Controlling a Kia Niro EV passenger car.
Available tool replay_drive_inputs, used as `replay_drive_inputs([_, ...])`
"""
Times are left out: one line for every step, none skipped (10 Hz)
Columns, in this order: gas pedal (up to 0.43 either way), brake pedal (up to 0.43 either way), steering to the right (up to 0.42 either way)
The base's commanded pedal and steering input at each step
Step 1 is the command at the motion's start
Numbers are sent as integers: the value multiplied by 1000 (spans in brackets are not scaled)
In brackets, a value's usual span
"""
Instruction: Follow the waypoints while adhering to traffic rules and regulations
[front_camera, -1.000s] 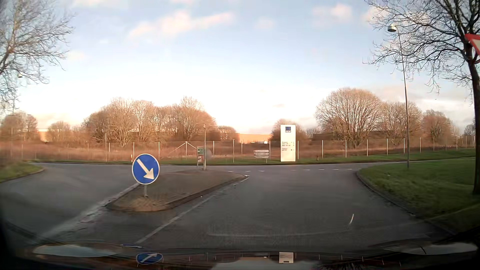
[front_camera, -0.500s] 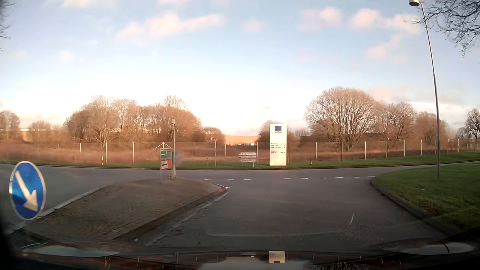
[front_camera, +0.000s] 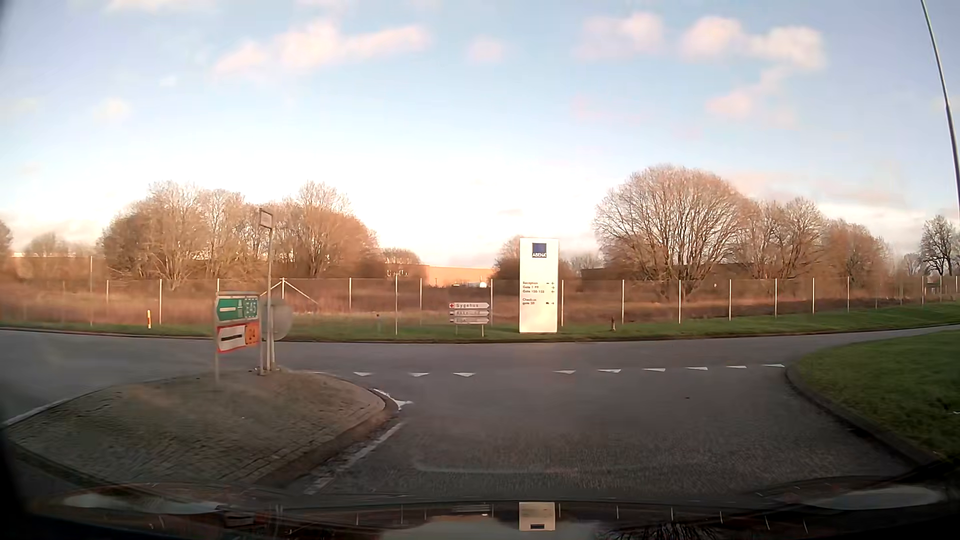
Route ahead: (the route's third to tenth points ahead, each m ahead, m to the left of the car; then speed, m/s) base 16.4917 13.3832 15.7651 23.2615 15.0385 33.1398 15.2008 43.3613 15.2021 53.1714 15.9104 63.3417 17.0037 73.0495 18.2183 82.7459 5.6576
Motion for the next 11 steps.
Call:
replay_drive_inputs([0,274,24])
replay_drive_inputs([0,274,15])
replay_drive_inputs([0,262,6])
replay_drive_inputs([0,250,0])
replay_drive_inputs([0,220,-1])
replay_drive_inputs([0,159,-3])
replay_drive_inputs([0,30,-8])
replay_drive_inputs([0,0,-18])
replay_drive_inputs([0,0,-28])
replay_drive_inputs([0,0,-45])
replay_drive_inputs([0,0,-74])
